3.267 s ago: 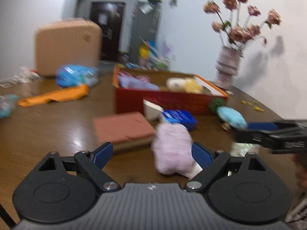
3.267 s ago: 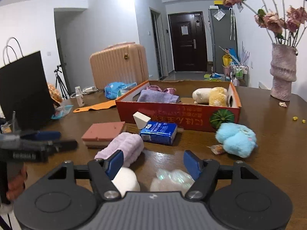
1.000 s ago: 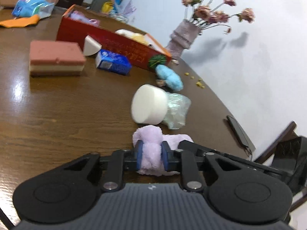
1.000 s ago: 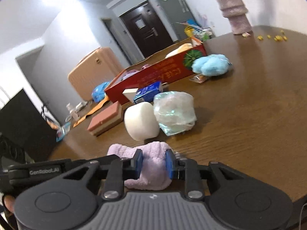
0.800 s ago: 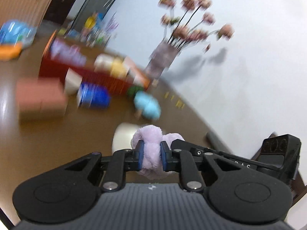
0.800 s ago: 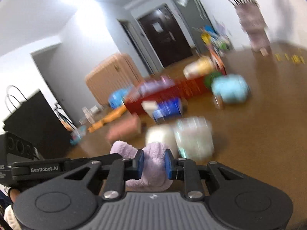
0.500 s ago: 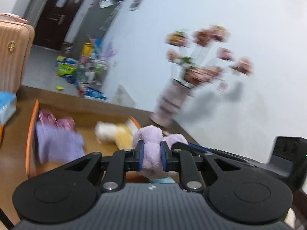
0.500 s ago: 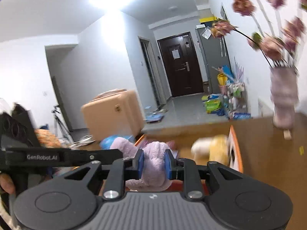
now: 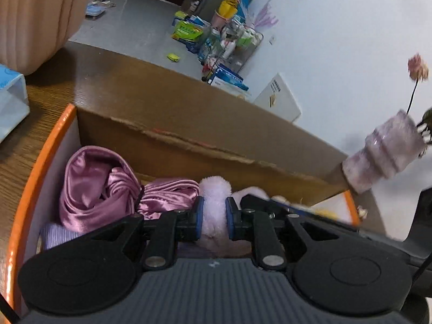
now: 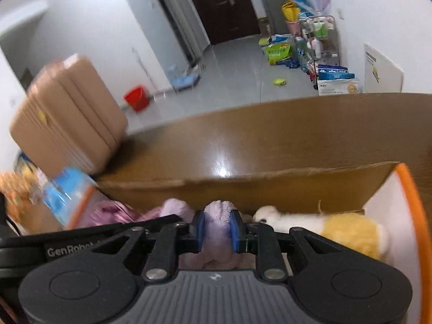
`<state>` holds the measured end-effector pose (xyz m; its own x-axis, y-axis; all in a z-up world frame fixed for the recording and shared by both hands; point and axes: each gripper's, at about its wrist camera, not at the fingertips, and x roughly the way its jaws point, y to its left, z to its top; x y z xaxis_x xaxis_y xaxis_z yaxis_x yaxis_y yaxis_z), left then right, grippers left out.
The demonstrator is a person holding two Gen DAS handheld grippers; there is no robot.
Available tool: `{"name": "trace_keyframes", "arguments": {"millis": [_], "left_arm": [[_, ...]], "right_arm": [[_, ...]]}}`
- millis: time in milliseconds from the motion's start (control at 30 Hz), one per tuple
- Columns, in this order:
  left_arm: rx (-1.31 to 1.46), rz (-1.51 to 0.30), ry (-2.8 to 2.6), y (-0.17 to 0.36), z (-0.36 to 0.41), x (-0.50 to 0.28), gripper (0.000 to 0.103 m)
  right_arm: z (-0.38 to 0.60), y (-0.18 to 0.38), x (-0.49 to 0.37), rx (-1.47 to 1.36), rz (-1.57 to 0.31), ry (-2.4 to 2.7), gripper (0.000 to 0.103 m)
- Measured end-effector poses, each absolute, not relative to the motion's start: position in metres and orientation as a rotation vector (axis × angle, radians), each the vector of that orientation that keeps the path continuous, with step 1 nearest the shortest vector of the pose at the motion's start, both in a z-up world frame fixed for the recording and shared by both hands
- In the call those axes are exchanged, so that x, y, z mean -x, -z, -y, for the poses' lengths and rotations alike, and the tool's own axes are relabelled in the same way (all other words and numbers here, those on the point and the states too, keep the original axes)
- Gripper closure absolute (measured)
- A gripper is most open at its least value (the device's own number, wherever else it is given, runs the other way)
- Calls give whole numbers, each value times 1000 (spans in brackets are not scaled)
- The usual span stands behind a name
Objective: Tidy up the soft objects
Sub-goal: 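Lower the pink towel roll into the box and open both tools, then move both tools out of the box to the light-blue fluffy plush toy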
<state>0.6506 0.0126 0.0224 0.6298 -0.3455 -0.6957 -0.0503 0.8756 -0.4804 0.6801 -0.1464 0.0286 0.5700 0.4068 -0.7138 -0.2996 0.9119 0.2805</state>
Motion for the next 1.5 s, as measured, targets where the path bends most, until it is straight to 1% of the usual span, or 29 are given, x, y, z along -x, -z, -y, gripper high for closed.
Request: {"name": "trace_keyframes", "arguments": {"millis": [100, 133, 200, 233, 267, 300, 333, 367, 467, 633, 700, 733, 800, 900, 967, 1000, 1067, 1100, 1167, 1200, 1267, 1300, 1367, 1500], "left_arm": [[489, -887, 179, -23, -12, -654, 83], [483, -886, 179, -25, -13, -653, 82], [473, -890, 179, -30, -13, -651, 78], [472, -891, 180, -37, -13, -648, 74], [468, -884, 181, -44, -12, -646, 67], [458, -871, 184, -53, -13, -640, 64], [443, -856, 187, -63, -13, -632, 59], [426, -838, 193, -74, -14, -623, 59], [375, -779, 223, -111, -15, -590, 59], [279, -683, 217, -163, -24, -523, 55], [248, -656, 203, -180, -30, -498, 53], [235, -648, 192, -187, -33, -487, 50], [209, -630, 168, -199, -37, -465, 49], [190, -616, 148, -212, -40, -436, 46], [175, -599, 143, -216, -37, -418, 41], [160, -586, 140, -216, -35, -406, 39], [116, -545, 136, -213, -31, -381, 30], [93, -520, 127, -209, -28, -366, 28], [52, -463, 112, -195, -23, -330, 21], [36, -435, 104, -188, -20, -313, 19], [14, -364, 97, -169, -13, -276, 8], [12, -335, 91, -158, -10, -258, 7], [17, -305, 78, -138, -3, -230, 6], [57, -293, 51, -89, 10, -183, 4]], "right_arm": [[146, -25, -679, -119, -854, -398, 81], [147, -26, -679, -125, -859, -398, 79], [152, -30, -676, -142, -859, -397, 75], [154, -34, -673, -152, -862, -400, 73], [157, -39, -675, -161, -860, -401, 68], [161, -47, -669, -171, -850, -394, 59], [165, -57, -662, -175, -831, -387, 54], [171, -67, -654, -176, -813, -385, 47], [188, -103, -626, -161, -757, -390, 46], [221, -161, -565, -94, -668, -366, 44], [236, -180, -538, -66, -642, -356, 38], [244, -189, -523, -41, -623, -348, 36], [257, -203, -499, -10, -593, -318, 33], [278, -223, -466, -24, -564, -299, 33], [287, -232, -449, -36, -543, -298, 33], [290, -235, -439, -34, -528, -299, 32], [295, -236, -417, -21, -486, -307, 32], [295, -233, -408, -17, -474, -309, 31], [298, -222, -381, -1, -452, -308, 31], [298, -215, -365, 12, -436, -312, 30], [296, -197, -331, 50, -396, -324, 28], [295, -186, -315, 69, -379, -336, 25], [293, -162, -284, 81, -352, -358, 23], [287, -105, -230, 104, -316, -362, 23]]}}
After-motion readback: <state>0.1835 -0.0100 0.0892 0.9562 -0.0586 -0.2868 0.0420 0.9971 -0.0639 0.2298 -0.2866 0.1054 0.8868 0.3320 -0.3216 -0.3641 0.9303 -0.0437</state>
